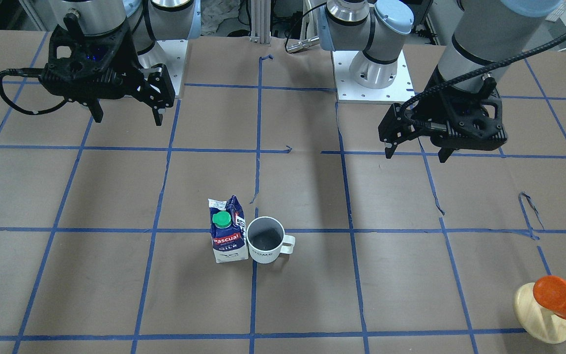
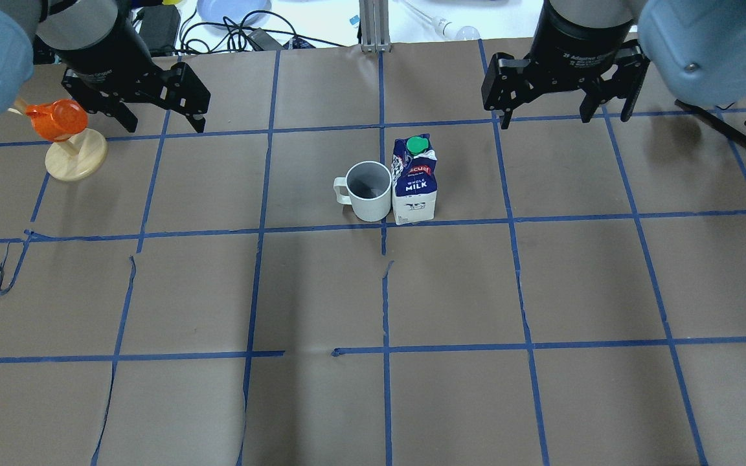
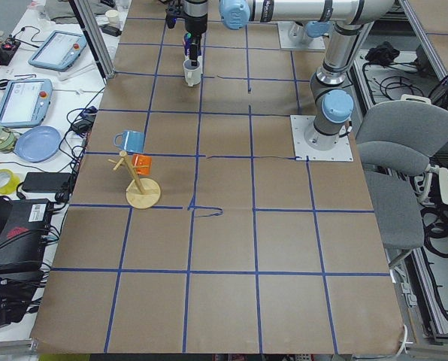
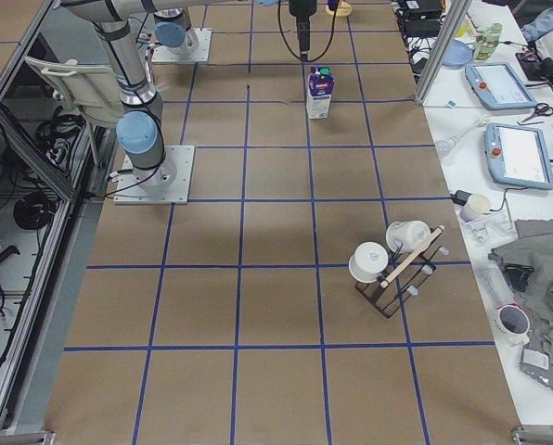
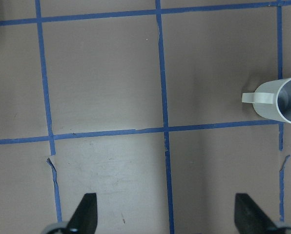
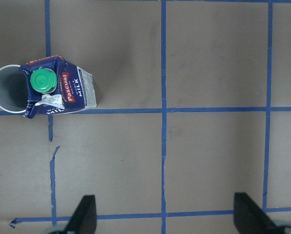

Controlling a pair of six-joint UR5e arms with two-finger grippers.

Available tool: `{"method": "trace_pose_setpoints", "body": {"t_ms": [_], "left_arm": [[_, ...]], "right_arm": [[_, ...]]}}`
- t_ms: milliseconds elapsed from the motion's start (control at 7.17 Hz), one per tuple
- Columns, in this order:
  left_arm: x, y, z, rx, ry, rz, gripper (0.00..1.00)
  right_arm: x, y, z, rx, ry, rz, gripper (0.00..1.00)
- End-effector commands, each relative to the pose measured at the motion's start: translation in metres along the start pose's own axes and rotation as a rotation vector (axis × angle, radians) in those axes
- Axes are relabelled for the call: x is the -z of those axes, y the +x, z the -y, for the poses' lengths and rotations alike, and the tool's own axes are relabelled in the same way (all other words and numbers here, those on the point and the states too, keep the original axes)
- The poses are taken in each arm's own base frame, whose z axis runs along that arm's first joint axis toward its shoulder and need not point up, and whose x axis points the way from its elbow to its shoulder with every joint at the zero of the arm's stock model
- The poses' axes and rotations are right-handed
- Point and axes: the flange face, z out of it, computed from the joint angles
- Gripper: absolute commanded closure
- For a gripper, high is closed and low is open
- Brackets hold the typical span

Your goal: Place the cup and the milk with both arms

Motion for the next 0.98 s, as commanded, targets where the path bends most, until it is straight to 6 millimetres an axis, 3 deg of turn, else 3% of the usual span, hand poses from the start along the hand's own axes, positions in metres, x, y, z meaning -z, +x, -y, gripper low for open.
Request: {"method": "trace_pose_setpoints", "body": {"t_ms": [0,837], "left_arm": [[-0.002,0.000,0.001,0.000,-0.001,-0.001,0.00],[-0.013,0.001,-0.006,-0.003,-0.023,-0.004,0.00]], "right_arm": [[-0.001,0.000,0.002,-0.005,0.002,0.006,0.00],[-0.002,0.000,0.004,-0.001,0.003,0.006,0.00]]}}
